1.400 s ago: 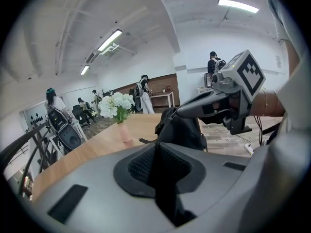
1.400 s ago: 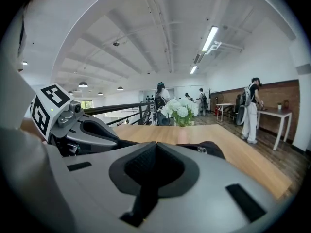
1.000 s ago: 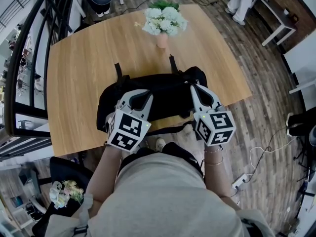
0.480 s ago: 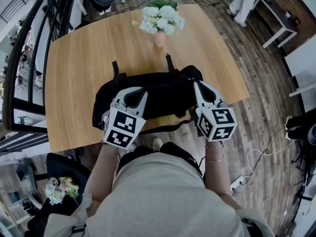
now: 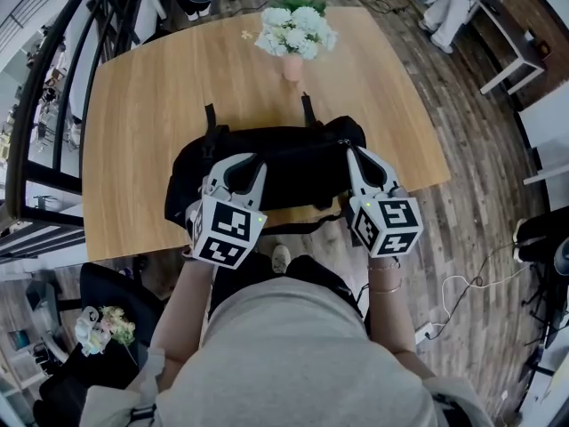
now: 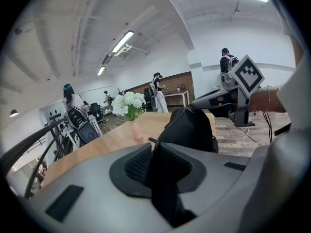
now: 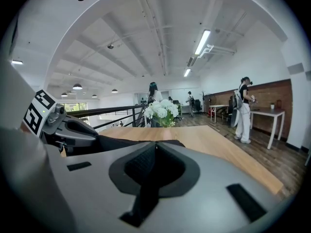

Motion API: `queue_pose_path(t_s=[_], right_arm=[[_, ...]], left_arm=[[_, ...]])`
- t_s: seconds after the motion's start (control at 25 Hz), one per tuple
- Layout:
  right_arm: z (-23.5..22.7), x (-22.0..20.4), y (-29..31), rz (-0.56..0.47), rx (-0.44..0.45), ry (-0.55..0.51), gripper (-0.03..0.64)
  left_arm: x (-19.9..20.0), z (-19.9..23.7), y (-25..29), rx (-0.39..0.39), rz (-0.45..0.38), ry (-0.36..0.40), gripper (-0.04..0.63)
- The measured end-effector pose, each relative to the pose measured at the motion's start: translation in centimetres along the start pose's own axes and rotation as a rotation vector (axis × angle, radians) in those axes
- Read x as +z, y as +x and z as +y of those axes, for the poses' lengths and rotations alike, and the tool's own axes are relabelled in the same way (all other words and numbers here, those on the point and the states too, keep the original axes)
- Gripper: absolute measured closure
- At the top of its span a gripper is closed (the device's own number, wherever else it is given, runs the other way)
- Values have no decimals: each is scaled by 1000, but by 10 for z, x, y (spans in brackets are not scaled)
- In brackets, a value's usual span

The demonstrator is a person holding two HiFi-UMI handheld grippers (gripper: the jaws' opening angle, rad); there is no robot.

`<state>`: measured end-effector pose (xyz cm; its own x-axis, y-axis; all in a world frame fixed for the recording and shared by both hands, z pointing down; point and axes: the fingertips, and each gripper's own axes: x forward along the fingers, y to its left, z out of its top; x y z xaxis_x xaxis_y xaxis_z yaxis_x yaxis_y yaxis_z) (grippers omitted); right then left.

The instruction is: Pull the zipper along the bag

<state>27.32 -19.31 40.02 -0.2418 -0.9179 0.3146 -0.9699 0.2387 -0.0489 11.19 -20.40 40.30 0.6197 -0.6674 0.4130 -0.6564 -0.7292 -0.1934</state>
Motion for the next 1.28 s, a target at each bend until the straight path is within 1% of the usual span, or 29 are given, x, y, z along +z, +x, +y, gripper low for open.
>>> queue_pose_path(t_s=[0.08,0.12,0.16,0.32,0.44,0.56,0.64,0.72,0.76,0.8,0.84,0.92,1.04,1.12,1.16,1.28], right_arm=[[4,0,-2,1,16,4,599],[7,1,-3,-3,33,12,544],[10,2,-4,-9,49,19,515],[23,11,-7,-36,87,10,515],[40,17,-9,-48,142,26,515],[61,22,-8,-48,210,-7,515],[75,24,-6,-39,250,-32,519],[86,24,-5,-32,276,-36,545],[91,23,-5,-25,285,-37,562],[95,22,-5,-14,294,-37,601],[100,20,-5,-2,310,-36,611],[114,17,-7,2,368,-31,611],[135,16,-10,-17,452,-29,611],[143,14,-11,-19,467,-40,611],[145,14,-11,-17,464,-43,611],[148,11,-13,-8,446,-36,611]], left_arm=[[1,0,-3,15,-10,-13,535],[2,0,-4,18,-17,-28,519],[4,1,-6,17,-27,-54,503],[9,2,-13,-11,-73,-211,474],[13,4,-22,-6,-99,-273,472],[15,11,-31,22,-124,-331,472],[15,16,-38,28,-153,-393,473],[15,19,-45,21,-200,-462,474],[16,20,-49,17,-221,-487,474],[16,19,-52,12,-235,-501,476],[16,18,-54,7,-239,-502,481],[14,12,-56,-9,-230,-481,500],[10,-2,-56,-67,-214,-447,531],[8,-9,-57,-96,-210,-442,543],[6,-11,-58,-95,-206,-437,548],[0,-11,-60,-52,-177,-402,559]])
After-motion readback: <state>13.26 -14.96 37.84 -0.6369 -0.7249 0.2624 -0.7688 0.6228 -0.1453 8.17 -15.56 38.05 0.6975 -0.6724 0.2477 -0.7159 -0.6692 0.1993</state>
